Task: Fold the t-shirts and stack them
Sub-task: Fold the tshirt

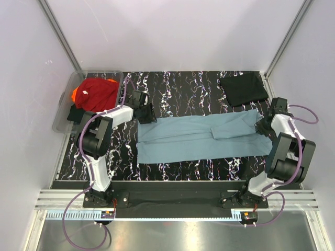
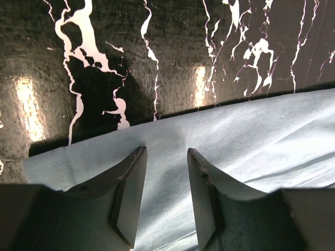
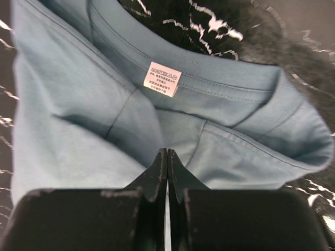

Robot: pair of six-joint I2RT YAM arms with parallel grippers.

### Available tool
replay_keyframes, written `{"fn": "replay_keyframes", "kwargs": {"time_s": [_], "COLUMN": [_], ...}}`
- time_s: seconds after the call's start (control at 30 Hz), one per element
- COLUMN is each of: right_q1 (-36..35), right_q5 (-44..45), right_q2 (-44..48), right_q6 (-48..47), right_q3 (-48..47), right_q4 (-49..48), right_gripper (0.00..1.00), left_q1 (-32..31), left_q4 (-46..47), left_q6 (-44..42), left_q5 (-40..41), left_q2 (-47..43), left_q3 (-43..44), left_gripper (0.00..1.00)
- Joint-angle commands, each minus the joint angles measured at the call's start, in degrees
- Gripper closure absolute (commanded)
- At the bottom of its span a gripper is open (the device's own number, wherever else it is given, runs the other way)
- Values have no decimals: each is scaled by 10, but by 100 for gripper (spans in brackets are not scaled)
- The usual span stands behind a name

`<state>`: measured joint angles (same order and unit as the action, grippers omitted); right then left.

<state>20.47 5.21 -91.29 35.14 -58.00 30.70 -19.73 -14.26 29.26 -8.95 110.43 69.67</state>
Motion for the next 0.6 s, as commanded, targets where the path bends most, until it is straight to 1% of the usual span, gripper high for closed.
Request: {"fn": "replay_keyframes", "kwargs": {"time_s": [0.0, 0.13, 0.3, 0.57], "right_q1": [10, 11, 11, 11], "right_q5": [34, 47, 44, 32], "right_q2": [50, 57, 43, 32], "right_q6": [-8, -9, -3, 2], "right_q3": [6, 11, 31, 61], "right_q4": [9, 17, 16, -11], "right_gripper": [100, 100, 100, 100], "left_q1": [1, 2, 5, 8], "left_q4": [8, 9, 6, -2], "left_q6": [3, 5, 4, 5], "left_q5": [24, 24, 32, 39], "left_q2": [20, 22, 21, 19], "left_q3": [0, 0, -3, -1], "left_gripper": [57, 57, 57, 57]}}
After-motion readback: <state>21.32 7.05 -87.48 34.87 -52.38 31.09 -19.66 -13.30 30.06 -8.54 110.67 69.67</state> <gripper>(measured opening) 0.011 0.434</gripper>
